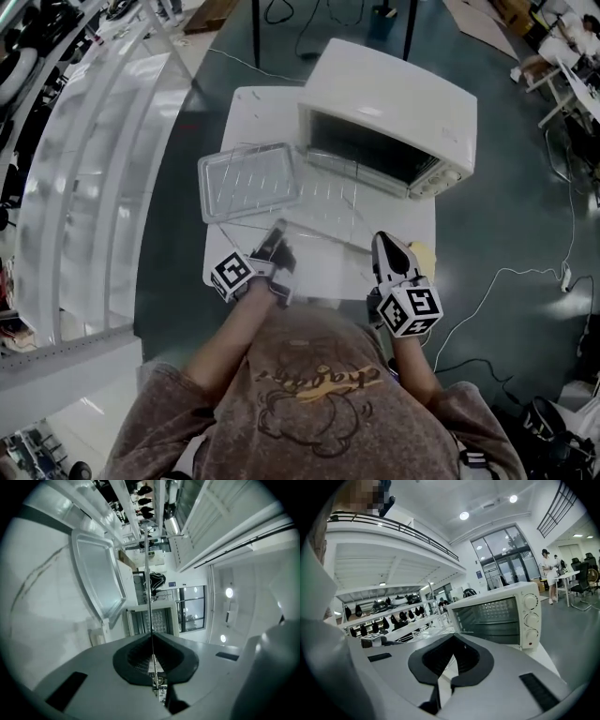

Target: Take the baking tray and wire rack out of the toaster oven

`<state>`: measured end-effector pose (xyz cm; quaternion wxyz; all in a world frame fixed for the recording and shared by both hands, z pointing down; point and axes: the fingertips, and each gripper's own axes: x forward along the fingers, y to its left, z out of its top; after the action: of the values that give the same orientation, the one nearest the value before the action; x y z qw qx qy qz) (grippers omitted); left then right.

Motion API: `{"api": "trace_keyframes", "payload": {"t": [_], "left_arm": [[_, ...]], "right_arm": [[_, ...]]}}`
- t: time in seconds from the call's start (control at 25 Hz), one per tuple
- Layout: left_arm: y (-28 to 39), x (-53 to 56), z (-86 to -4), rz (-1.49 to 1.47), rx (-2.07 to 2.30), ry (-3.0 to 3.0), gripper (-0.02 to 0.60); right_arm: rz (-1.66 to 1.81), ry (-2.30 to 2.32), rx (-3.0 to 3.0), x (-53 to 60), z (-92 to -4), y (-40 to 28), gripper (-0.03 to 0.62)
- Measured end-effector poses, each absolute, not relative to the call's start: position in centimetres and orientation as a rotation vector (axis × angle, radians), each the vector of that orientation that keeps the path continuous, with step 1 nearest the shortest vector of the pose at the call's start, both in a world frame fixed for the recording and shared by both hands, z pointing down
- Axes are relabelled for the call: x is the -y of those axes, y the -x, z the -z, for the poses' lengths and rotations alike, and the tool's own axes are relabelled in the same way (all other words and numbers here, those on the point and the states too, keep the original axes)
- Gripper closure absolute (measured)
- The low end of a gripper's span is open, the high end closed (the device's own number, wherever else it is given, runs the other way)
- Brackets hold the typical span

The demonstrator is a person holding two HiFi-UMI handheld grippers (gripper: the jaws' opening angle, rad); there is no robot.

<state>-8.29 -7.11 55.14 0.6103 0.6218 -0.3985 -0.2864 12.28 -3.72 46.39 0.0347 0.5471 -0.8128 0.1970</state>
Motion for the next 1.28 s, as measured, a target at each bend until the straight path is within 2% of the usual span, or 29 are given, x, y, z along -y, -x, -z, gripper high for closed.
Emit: {"api": "trace_keyframes", "payload": {"t": [0.32,0.6,1.28], "left_arm": [[17.7,7.2,-56.2,0.719,1.096,-1.393,0.580],[23.2,6.9,-58.6,0.757,1.216,-1.325,0.580],[26.2,11.1,-63.7,0.733,1.220,-1.328,0.580]], "right_arm": [[-0.616,-1.528,2.582,5.9,-46.7,-7.0,0.600],[-0.627,-1.456,2.607,7.1,-47.1,-4.0,0.600],[-0.633,-1.478,2.547,9.0,-47.2,-2.3,0.600]]}}
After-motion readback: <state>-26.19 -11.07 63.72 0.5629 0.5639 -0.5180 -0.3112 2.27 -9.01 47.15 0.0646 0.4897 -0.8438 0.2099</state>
